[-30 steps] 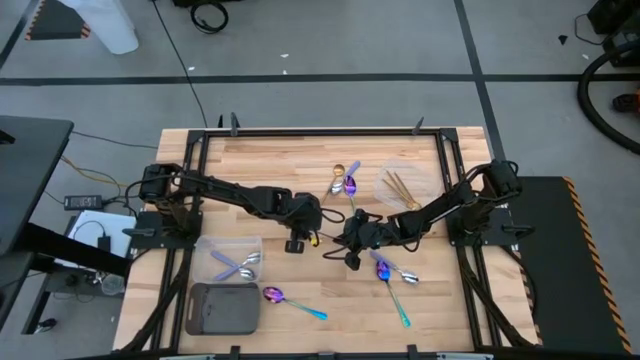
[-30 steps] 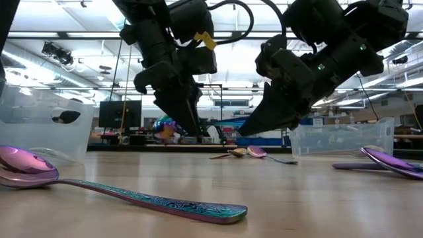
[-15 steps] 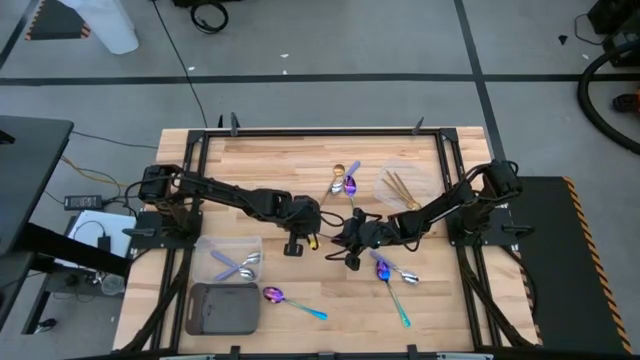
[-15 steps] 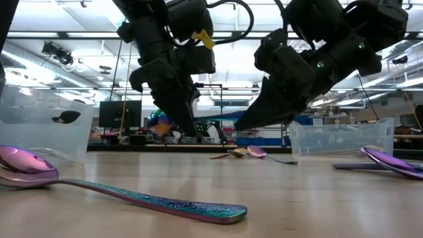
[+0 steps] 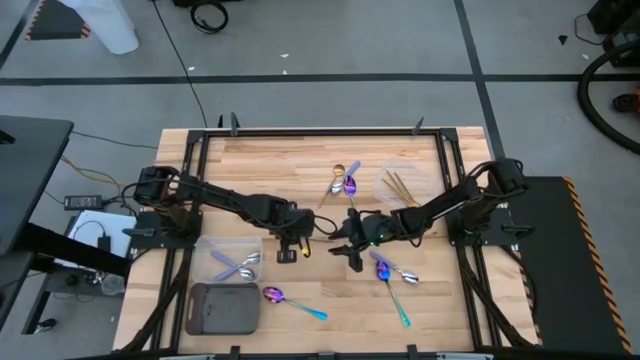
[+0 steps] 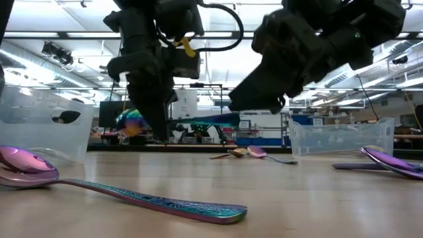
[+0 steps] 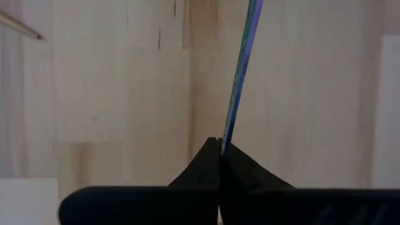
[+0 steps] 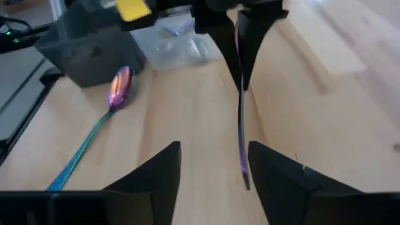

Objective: Sort silverware by color (type)
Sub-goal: Put the blue spoon into the black bin

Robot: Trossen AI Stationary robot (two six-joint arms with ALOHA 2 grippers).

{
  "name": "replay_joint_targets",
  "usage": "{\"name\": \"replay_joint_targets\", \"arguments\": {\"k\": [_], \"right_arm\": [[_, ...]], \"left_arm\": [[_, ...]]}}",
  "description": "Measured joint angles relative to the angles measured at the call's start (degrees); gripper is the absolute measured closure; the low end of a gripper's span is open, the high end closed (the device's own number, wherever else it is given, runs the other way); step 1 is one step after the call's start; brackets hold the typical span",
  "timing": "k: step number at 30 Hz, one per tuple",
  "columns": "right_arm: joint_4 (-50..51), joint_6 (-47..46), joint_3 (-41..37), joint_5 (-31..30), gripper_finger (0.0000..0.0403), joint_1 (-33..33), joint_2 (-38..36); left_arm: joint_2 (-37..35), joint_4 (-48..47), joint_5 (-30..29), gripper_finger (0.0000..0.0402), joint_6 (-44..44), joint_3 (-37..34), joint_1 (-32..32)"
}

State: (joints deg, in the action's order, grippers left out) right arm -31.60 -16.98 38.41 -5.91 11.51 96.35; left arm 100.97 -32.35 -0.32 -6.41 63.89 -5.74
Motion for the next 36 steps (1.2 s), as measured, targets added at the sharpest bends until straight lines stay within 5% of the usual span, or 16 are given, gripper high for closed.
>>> {"name": "replay_joint_targets", "arguments": {"k": [8,24,36], "right_arm": [[0.14,5.86,-0.03,-0.66,0.0173,-2.41,-3.12],[-3.40,13.02,-0.04,-0.56,0.0171,-7.19,-3.38],[-4.99,15.16,-0.04,-1.90,0.0171,-9.22,-3.24]], "left_arm": [[-4.46,-2.30,-1.19,0.0401,-3.61,-0.04,-1.92],[-16.21,-14.75,-1.57,0.0401,-11.85,-0.01,-5.62],[-20.44,-18.63,4.16,0.0399,-23.15,0.07,-16.25]]}}
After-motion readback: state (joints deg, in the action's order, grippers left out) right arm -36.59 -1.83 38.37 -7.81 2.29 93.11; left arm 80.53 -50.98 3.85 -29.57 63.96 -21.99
